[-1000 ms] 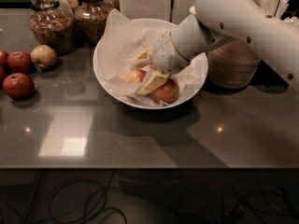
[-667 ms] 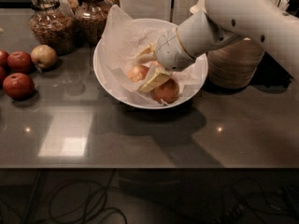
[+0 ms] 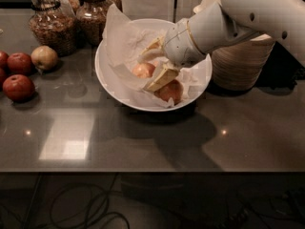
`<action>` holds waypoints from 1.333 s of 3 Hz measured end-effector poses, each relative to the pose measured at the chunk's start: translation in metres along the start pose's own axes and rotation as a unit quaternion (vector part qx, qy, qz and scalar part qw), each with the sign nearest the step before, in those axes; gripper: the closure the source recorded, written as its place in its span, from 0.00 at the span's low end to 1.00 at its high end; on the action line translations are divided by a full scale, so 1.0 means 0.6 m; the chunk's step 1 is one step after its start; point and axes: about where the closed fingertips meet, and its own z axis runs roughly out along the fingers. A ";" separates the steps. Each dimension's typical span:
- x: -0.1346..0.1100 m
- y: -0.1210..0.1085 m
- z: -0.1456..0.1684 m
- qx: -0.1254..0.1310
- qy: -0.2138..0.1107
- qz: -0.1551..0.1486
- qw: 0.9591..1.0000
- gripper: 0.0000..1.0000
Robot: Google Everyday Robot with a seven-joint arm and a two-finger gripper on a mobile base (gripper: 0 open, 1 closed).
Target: Pick apple from white bowl
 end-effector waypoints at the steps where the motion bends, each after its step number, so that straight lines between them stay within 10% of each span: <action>1: 0.001 -0.013 -0.047 0.021 0.021 -0.005 1.000 1.00; 4: 0.003 -0.031 -0.101 0.049 0.042 -0.011 0.998 0.86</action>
Offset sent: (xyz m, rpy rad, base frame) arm 0.0063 -0.0782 0.0766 -0.0580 -0.1537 -0.1515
